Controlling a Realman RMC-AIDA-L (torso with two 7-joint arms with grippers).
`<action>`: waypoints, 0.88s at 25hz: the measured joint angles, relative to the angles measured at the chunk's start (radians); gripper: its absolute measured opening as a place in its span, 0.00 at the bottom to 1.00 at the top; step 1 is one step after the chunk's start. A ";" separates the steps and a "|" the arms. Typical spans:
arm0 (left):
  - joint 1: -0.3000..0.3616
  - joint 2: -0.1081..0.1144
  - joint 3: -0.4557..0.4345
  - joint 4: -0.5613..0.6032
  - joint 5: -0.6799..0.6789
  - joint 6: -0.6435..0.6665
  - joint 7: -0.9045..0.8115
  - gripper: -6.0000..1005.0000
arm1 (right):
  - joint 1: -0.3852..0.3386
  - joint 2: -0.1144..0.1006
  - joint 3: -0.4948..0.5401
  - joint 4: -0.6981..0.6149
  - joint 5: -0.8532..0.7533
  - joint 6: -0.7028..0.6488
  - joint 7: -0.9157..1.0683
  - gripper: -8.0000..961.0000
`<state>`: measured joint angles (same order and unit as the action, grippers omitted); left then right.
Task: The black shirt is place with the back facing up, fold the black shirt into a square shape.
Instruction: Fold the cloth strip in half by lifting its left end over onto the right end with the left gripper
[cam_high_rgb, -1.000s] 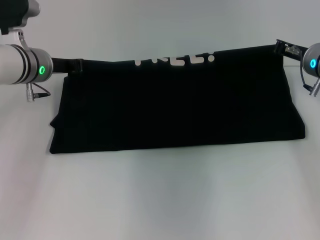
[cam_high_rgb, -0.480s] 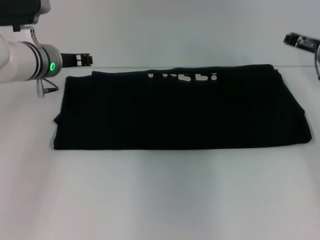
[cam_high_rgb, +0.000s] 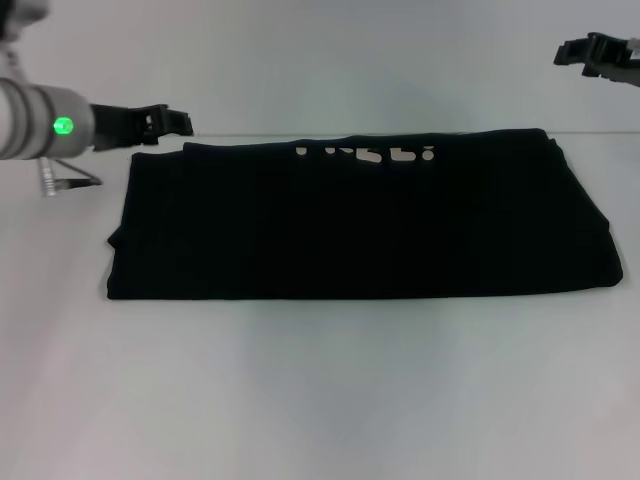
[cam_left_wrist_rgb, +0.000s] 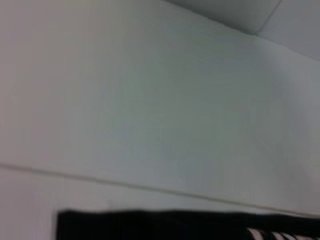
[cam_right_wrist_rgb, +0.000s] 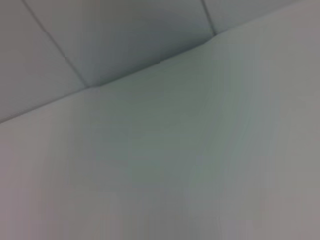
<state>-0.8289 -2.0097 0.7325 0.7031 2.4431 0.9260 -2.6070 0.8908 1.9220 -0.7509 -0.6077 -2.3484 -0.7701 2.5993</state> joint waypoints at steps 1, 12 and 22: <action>0.000 0.000 0.000 0.000 0.000 0.000 0.000 0.52 | 0.000 0.000 0.000 0.000 0.000 0.000 0.000 0.48; 0.090 0.052 -0.292 0.015 -0.012 0.469 0.096 0.53 | -0.038 -0.047 0.127 -0.076 -0.002 -0.382 0.024 0.49; 0.183 0.036 -0.470 -0.020 0.018 0.562 0.083 0.53 | -0.068 -0.061 0.166 -0.119 0.000 -0.469 0.050 0.49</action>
<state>-0.6455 -1.9739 0.2626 0.6828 2.4612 1.4876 -2.5241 0.8229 1.8610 -0.5848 -0.7263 -2.3483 -1.2388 2.6490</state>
